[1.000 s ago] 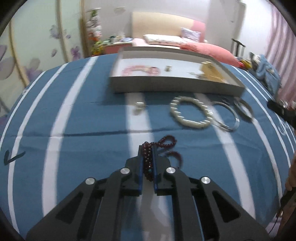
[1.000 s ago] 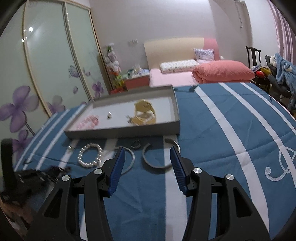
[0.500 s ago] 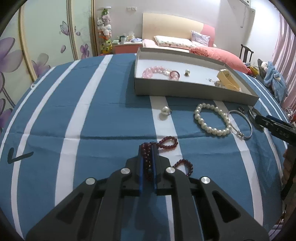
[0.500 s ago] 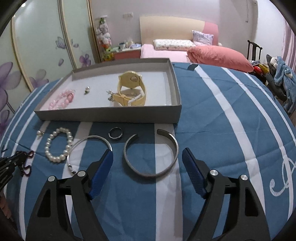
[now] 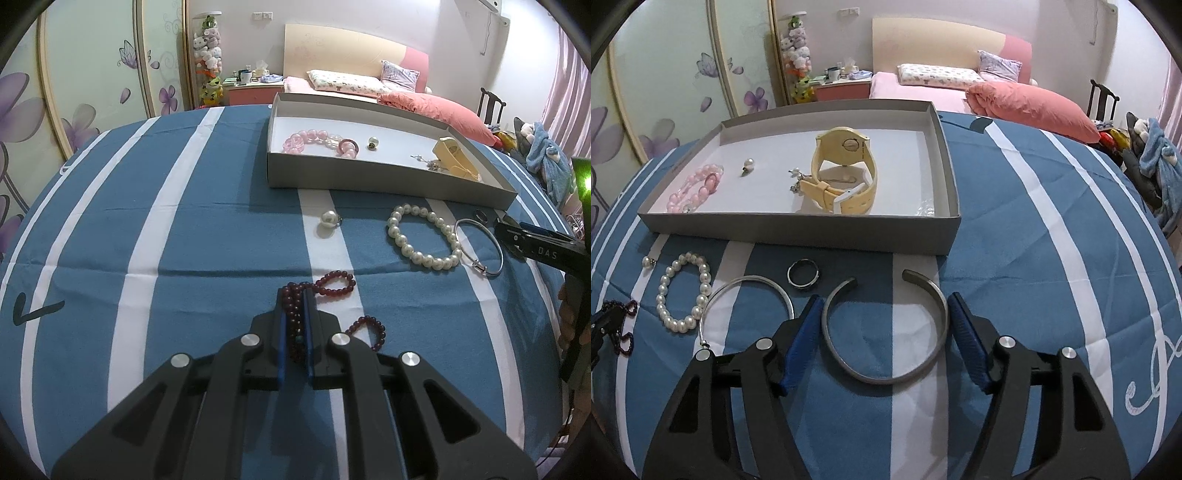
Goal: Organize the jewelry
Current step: 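Grasp the silver cuff bangle with the right tool while the left tool lifts the red bracelet toward the tray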
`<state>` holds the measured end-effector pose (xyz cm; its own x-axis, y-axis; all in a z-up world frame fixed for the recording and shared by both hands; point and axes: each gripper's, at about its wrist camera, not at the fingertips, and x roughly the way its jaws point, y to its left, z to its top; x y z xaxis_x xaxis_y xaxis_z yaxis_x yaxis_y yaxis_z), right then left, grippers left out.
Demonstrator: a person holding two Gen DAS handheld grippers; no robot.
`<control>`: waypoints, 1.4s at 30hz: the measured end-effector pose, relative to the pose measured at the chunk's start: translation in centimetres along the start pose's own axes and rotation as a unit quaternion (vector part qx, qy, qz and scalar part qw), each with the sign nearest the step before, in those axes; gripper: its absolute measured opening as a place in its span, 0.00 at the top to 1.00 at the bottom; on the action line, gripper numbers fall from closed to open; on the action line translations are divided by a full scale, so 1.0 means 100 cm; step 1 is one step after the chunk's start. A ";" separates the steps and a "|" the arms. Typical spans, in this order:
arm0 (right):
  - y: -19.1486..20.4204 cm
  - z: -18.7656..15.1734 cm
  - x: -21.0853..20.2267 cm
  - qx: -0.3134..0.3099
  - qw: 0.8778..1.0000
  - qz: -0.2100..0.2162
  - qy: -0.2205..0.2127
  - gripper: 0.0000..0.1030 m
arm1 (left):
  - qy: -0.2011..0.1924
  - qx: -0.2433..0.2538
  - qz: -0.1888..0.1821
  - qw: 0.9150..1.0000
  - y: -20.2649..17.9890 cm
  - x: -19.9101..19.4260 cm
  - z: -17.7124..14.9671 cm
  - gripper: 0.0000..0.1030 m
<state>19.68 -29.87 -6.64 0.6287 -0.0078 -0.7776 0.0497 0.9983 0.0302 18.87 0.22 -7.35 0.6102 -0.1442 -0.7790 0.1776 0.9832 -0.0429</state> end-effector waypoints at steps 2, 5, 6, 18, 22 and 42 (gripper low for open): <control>0.000 -0.002 -0.002 0.000 1.000 0.001 0.000 0.34 | 0.000 0.000 0.000 1.000 0.000 0.000 0.000 0.91; -0.001 -0.008 -0.008 0.000 1.000 0.003 0.000 0.34 | 0.000 0.000 0.000 1.000 0.000 0.000 0.000 0.91; -0.002 -0.011 -0.010 0.001 1.000 0.004 0.001 0.34 | 0.000 0.000 0.000 1.000 0.000 0.000 0.000 0.91; 0.008 -0.046 -0.043 -0.004 0.999 0.041 0.009 0.34 | 0.000 0.000 0.000 1.000 0.001 0.000 0.000 0.91; 0.013 -0.047 -0.055 0.003 0.998 0.067 -0.022 0.34 | -0.008 -0.006 -0.009 1.000 -0.001 -0.004 -0.001 0.91; 0.036 -0.033 -0.126 -0.004 0.965 0.107 -0.240 0.34 | -0.161 0.016 0.007 0.987 -0.041 -0.069 0.042 0.91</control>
<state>9.34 -26.00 1.22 0.9111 0.1755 -0.3730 -0.1265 0.9802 0.1522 17.19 -3.33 0.87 0.8254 -0.1647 -0.5400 0.1896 0.9818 -0.0097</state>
